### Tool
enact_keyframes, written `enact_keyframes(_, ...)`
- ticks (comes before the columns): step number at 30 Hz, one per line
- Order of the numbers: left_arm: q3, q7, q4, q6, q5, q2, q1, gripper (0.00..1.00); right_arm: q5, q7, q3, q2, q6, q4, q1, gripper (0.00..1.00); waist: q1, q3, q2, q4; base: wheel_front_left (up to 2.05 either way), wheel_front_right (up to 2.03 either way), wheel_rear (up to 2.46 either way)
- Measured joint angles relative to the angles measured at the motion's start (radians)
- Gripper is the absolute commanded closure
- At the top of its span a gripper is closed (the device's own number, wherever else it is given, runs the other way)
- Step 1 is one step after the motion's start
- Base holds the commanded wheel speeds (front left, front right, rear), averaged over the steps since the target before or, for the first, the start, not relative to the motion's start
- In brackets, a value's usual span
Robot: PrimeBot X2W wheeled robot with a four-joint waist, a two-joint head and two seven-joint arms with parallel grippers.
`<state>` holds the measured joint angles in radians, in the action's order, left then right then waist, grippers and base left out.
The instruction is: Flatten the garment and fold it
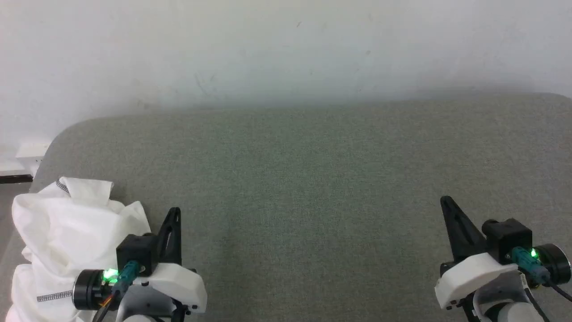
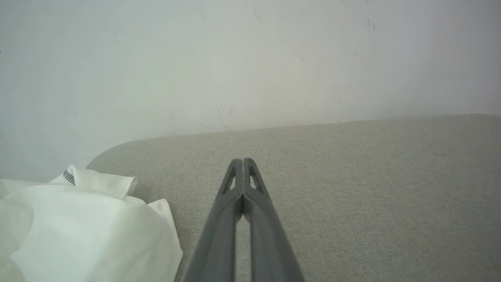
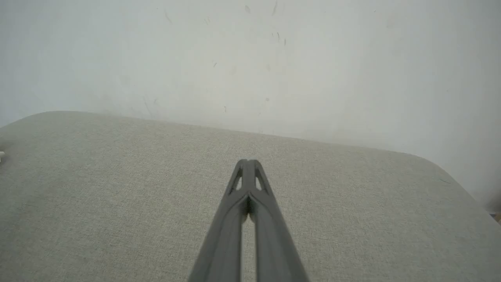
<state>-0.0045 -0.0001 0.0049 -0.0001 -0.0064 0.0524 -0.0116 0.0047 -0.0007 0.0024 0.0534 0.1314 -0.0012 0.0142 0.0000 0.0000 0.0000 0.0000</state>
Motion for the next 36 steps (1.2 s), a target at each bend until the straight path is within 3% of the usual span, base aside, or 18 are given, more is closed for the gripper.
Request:
enact_keyframes(24,0.0,0.0,0.0,0.0,0.0,0.0,0.0,1.0,0.0,0.0,0.0,0.0,0.0,0.0,0.0,1.0,0.0,0.0,0.0,0.0,0.0,0.0,0.0)
enact_keyframes(25,0.0,0.0,0.0,0.0,0.0,0.0,0.0,0.0,0.0,0.0,0.0,0.0,0.0,0.0,0.0,0.0,0.0,0.0,0.0,0.0,0.0,0.0,0.0)
enact_keyframes(36,-0.003,-0.011,0.011,0.0,-0.014,0.0,0.0,0.0,0.008,-0.01,0.0,0.001,0.0,0.009,0.001,0.0,0.0,0.001,0.0,0.0,0.0,0.0,0.0)
